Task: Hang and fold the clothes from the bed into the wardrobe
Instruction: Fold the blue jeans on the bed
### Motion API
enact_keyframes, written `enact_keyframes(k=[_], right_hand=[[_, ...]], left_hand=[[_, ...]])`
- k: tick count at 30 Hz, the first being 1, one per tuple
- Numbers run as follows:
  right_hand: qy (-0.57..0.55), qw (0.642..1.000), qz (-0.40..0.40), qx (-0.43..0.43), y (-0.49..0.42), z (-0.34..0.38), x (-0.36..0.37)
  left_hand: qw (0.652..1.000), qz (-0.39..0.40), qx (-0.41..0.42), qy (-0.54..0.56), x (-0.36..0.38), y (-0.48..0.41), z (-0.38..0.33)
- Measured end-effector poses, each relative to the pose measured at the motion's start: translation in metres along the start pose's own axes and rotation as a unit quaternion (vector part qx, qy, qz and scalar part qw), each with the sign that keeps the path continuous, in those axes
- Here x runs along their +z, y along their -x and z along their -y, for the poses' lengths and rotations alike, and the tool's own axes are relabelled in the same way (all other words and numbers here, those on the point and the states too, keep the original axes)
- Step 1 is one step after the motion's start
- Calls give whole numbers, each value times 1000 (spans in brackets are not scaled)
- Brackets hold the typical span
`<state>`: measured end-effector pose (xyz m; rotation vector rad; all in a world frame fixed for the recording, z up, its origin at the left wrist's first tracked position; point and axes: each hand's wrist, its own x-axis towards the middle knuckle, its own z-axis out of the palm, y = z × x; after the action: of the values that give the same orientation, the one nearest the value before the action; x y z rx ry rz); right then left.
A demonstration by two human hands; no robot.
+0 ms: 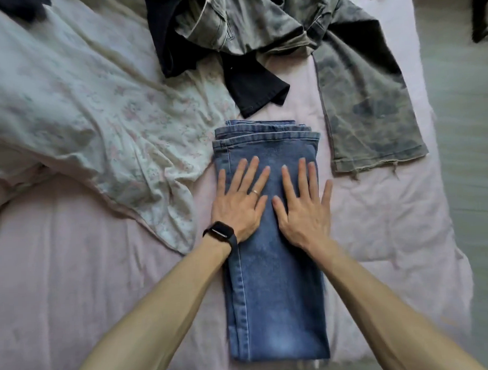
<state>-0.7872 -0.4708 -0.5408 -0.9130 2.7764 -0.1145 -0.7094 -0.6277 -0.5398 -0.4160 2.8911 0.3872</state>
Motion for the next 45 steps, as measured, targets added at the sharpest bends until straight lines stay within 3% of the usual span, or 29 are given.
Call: enact_keyframes(k=[7,12,18,23,28,32,39,41,43,45], right_hand=[[-7,992,112,-55,215,-11,15],[32,975,169,-140,291,-38,12],[67,975,156,-142,291,-41,6],[92,972,156,-152,280,-37,-12],[42,953,271,-132,273,-34,-53],[-31,936,324,-133,262,-32,-109],[-117,835,529,-96,214,-29,-172],[-196,848,491,-40,176,-36,-175],[-289,885,365,23,141,-44,-172],[-368,898,221,99,102,-44,-161]], left_hand=[[993,95,66,35,42,196,-71],[982,176,66,-2,60,274,-88],[981,181,2,-65,59,280,-92],[970,221,17,-102,53,272,-91],[952,284,33,-111,-1,272,-100],[957,285,48,-19,-59,281,-107],[926,357,-23,119,-126,246,-102],[940,303,-43,151,-139,208,-83],[948,213,-94,215,-147,172,-63],[934,121,-165,291,-147,128,-43]])
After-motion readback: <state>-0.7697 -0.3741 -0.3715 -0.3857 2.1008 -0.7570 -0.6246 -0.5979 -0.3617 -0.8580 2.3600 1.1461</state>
